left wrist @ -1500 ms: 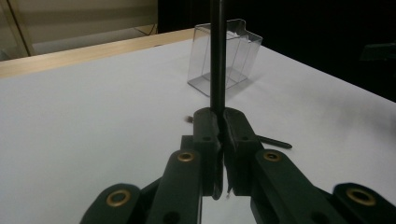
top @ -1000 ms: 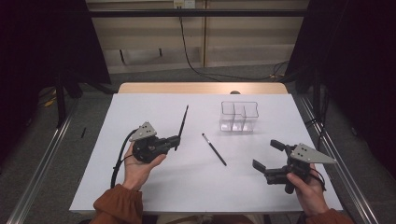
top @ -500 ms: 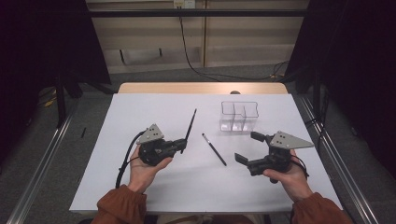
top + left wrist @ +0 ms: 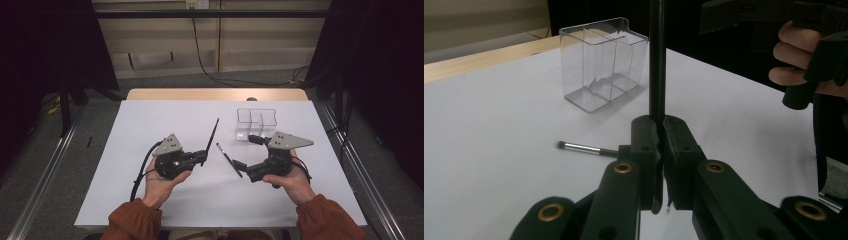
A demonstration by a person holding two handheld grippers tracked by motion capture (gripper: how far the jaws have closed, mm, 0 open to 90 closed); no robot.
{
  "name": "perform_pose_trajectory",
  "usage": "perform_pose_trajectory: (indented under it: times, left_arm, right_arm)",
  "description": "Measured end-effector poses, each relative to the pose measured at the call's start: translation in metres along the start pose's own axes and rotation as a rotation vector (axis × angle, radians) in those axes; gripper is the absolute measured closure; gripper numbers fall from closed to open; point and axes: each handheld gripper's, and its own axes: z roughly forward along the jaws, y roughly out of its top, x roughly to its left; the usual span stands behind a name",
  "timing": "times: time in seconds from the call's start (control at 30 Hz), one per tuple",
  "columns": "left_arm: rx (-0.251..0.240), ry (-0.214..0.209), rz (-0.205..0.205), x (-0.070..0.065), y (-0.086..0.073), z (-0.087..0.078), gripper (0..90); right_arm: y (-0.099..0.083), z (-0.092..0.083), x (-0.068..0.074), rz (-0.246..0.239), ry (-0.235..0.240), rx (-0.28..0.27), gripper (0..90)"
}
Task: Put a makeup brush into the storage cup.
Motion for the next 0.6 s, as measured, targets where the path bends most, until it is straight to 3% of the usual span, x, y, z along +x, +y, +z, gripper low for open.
perform_pose_trajectory:
  times: [0.17, 0.27, 0.33, 0.6]
  left_arm:
    - [0.007, -0.019, 0.008, -0.005, 0.002, 0.005, 84.6]
    - [0.013, -0.022, 0.012, -0.005, 0.001, 0.008, 84.6]
    - [0.013, -0.018, 0.011, -0.005, 0.001, 0.009, 84.5]
    - [0.027, -0.022, 0.017, -0.006, -0.003, 0.012, 84.6]
  right_arm:
    - [0.008, 0.014, 0.0, 0.01, 0.038, 0.014, 3.1]
    - [0.012, 0.021, -0.001, 0.011, 0.061, 0.005, 9.8]
    - [0.015, 0.025, 0.0, -0.005, 0.051, -0.016, 14.6]
    - [0.019, 0.04, -0.003, 0.022, 0.101, 0.005, 28.5]
